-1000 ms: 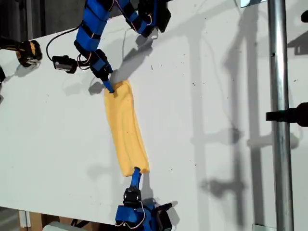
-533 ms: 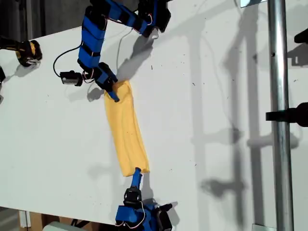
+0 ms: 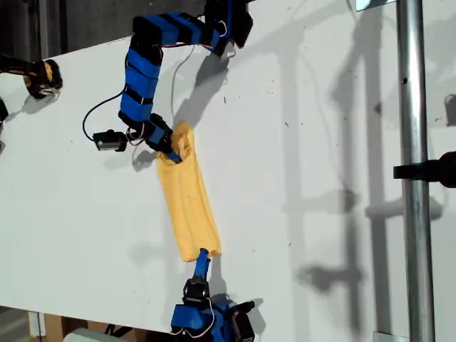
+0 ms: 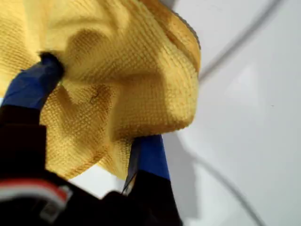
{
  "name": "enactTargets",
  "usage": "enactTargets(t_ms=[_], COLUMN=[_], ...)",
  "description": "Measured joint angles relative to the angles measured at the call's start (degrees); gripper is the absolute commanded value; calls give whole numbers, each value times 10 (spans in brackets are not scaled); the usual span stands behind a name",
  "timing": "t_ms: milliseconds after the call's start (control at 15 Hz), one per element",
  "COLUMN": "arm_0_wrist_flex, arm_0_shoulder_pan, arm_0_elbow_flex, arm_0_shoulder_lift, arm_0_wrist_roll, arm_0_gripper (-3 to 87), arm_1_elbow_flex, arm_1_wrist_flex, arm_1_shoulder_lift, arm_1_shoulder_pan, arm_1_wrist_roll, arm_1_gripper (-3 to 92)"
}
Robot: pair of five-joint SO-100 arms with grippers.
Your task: Grasp corners of a towel and fold twice.
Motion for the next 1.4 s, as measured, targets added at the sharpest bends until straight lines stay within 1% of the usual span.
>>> enactTargets(t_ms=[200, 400, 600, 733, 933, 1000, 1067, 1133, 1200, 1400], arm_0_wrist_flex=[0, 4, 5, 5, 5, 5, 5, 5, 5, 5], arm_0_shoulder_pan=[0, 0, 0, 0, 0, 0, 0, 1, 1, 8], arm_0_elbow_flex=[0, 0, 0, 0, 0, 0, 0, 0, 0, 0], arm_0_shoulder_lift=[0, 0, 0, 0, 0, 0, 0, 0, 0, 0], arm_0_wrist_roll=[0, 0, 0, 1, 3, 3, 3, 3, 3, 3], arm_0_gripper=[189, 189, 191, 192, 192, 192, 192, 192, 192, 195], arm_1_elbow_flex=[-1, 7, 80, 126, 168, 167, 156, 150, 142, 4], arm_1_wrist_flex=[28, 112, 212, 298, 421, 457, 475, 473, 449, 437], arm_1_shoulder_lift=[11, 44, 133, 185, 242, 237, 202, 160, 156, 146], arm_1_shoulder_pan=[-10, 6, 38, 49, 50, 32, 2, -23, -34, -85], arm_1_wrist_roll=[18, 20, 20, 25, 63, 101, 117, 125, 125, 112], arm_1_gripper=[-1, -1, -1, -1, -1, -1, -1, -1, -1, -1])
